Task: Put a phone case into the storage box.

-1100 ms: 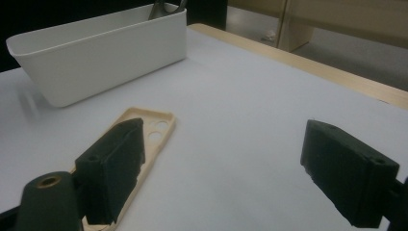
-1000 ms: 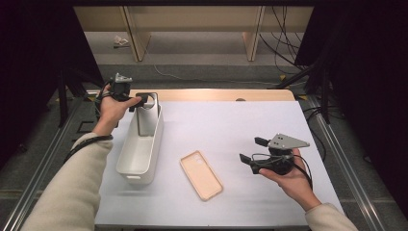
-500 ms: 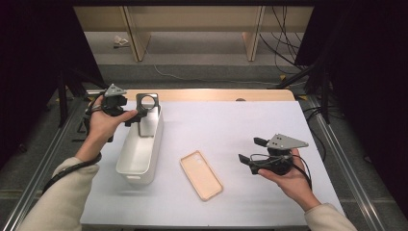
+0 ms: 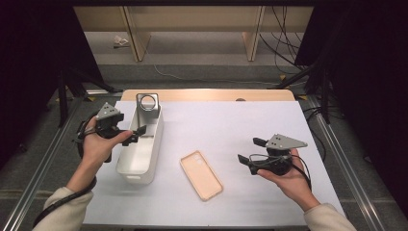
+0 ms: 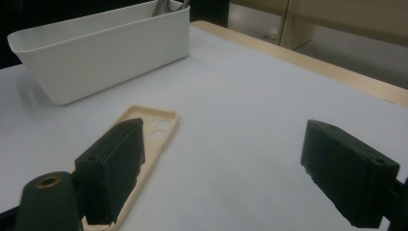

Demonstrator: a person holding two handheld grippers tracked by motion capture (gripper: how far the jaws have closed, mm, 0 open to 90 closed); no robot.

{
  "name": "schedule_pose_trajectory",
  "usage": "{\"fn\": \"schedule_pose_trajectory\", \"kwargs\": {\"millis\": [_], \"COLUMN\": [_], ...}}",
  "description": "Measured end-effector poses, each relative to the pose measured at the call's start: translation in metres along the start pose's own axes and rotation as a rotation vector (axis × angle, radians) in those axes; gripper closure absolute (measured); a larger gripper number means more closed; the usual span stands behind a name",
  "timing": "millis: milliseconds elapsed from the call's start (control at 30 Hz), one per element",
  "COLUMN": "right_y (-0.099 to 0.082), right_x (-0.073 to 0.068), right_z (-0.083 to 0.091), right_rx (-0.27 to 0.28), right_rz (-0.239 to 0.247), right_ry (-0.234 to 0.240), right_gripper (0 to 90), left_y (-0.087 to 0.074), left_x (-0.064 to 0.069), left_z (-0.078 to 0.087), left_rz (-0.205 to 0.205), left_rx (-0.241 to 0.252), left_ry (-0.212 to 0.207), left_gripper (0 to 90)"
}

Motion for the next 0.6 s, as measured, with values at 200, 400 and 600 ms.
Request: {"fn": "schedule_pose_trajectory", "kwargs": {"millis": [200,400,600], "right_y": [0.000,-0.001,0.000], "right_x": [0.000,-0.001,-0.001], "right_z": [-0.001,-0.002,-0.002], "right_rx": [-0.003,-0.006,-0.005], "right_rz": [0.000,0.000,0.001], "right_ry": [-0.002,0.003,0.006], "right_gripper": [16.4,16.4,16.4], "left_y": [-0.013,-0.022,-0.023], "left_x": [0.020,0.030,0.044], "left_z": [0.009,0.013,0.020], "left_rz": [-0.003,-0.008,-0.020], "left_rx": [0.009,0.013,0.035], "left_ry": [-0.030,-0.042,-0.067], "left_gripper": [0.0,0.0,0.4]}}
Point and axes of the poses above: each handheld gripper's, and its own axes: z roughly backward along the jaws, y roughly out of its top, x roughly to its right, the point moved 4 cm from there along -z, roughly forward along the jaws, and after that the axes turned 15 degrees about -z, right-handed, at the moved point
